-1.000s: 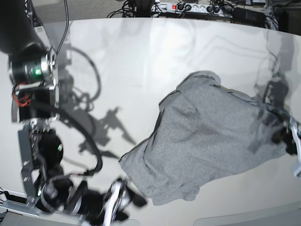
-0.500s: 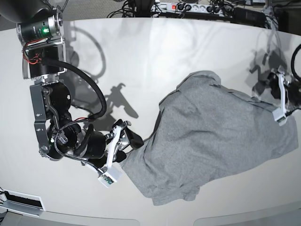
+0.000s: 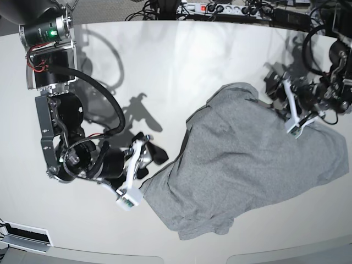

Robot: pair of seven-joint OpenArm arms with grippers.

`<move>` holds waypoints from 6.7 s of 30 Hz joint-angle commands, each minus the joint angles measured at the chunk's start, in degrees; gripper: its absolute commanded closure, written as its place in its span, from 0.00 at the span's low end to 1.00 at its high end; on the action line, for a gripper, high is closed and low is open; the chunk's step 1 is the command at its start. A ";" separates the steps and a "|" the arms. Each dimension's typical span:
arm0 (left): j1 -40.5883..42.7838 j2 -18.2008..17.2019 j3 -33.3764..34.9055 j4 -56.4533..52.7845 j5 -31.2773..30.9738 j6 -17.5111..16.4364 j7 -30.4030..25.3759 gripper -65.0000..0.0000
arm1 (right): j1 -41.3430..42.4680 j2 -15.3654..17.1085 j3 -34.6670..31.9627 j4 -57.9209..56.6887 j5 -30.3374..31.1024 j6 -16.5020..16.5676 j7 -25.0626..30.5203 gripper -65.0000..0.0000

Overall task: Layout the t-shirt on the table in an organized manner, then fold the t-shirt properly
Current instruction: 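Grasp the shirt edge with the right gripper and drag it outward, then grasp a fold of the shirt with the right gripper and pull it open, then drag the shirt body with the right gripper away from the left gripper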

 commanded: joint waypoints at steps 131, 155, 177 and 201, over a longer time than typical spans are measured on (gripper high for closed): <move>-6.14 -1.22 -15.50 3.65 -15.87 -2.03 9.90 0.34 | -13.66 -13.09 -17.20 3.78 -31.45 -27.74 17.46 0.40; -6.10 -1.25 -15.50 3.65 -16.90 -3.34 10.12 0.34 | -12.63 -7.43 -17.20 29.73 -19.34 -10.05 -8.15 1.00; -5.68 -1.25 -15.50 3.63 -16.94 -4.22 10.36 0.34 | -7.54 -18.47 -17.31 14.53 -18.88 -7.80 17.25 1.00; -5.29 0.76 -15.52 3.65 -48.00 -14.35 24.52 0.34 | 7.87 -18.12 -8.83 -0.20 -16.11 -7.52 2.60 0.32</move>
